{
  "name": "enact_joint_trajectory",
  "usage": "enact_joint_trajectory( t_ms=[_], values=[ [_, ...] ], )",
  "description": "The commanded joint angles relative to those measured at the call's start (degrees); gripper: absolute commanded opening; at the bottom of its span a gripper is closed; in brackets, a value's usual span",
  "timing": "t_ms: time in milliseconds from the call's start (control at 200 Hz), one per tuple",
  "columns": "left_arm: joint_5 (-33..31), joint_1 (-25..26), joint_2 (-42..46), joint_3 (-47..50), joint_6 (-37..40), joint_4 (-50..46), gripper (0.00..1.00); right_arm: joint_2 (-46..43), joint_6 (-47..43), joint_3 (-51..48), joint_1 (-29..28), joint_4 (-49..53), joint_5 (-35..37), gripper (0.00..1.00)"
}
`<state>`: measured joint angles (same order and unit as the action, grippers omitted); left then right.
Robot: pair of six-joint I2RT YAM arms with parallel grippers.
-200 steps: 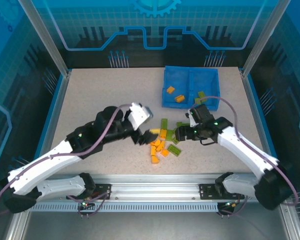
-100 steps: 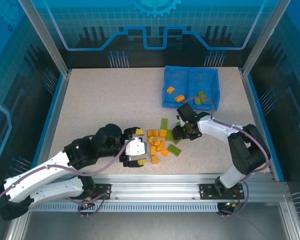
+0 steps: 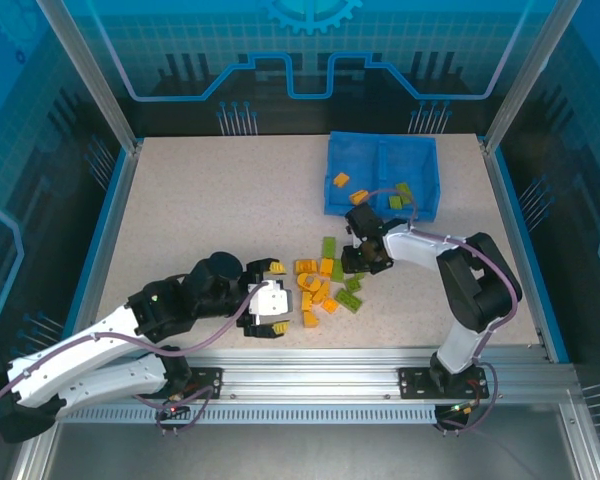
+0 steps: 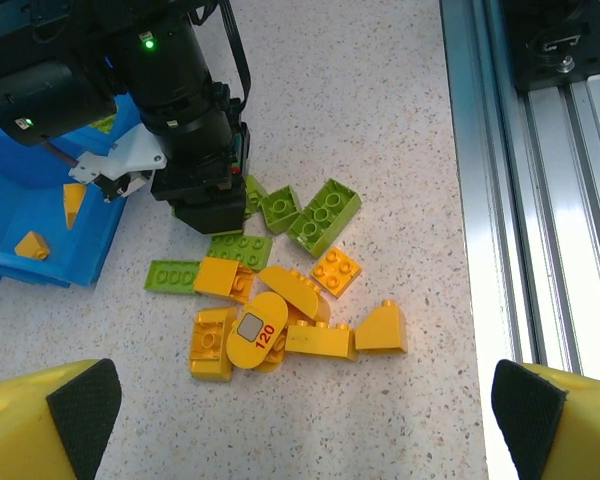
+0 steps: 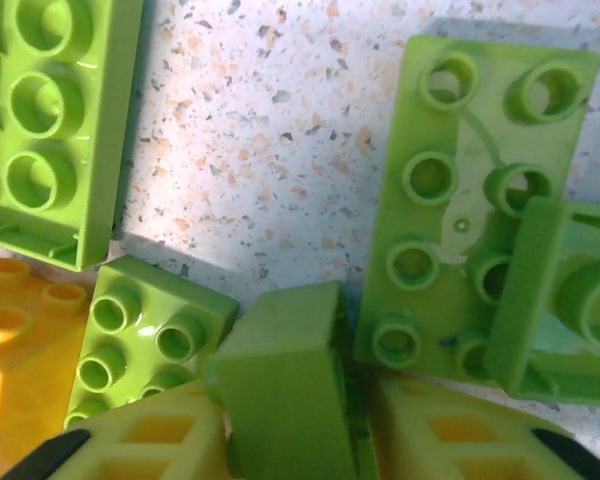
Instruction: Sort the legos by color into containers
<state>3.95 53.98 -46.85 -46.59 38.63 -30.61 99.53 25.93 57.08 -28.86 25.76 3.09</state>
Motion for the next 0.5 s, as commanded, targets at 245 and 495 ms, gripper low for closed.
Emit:
enact_joint_trajectory(
  t_ms=[245, 495],
  values=[
    [3.19, 0.35, 2.4, 1.2, 1.47, 2.14, 0.99, -13.32, 1.31, -2.16, -2.51, 1.74, 4.35, 0.15],
    [-0.61, 0.37, 5.41, 2.38, 0.42, 6.11, 0.99, -26.87, -2.53, 0.08, 1.86, 0.23, 13.39, 0.16]
  ],
)
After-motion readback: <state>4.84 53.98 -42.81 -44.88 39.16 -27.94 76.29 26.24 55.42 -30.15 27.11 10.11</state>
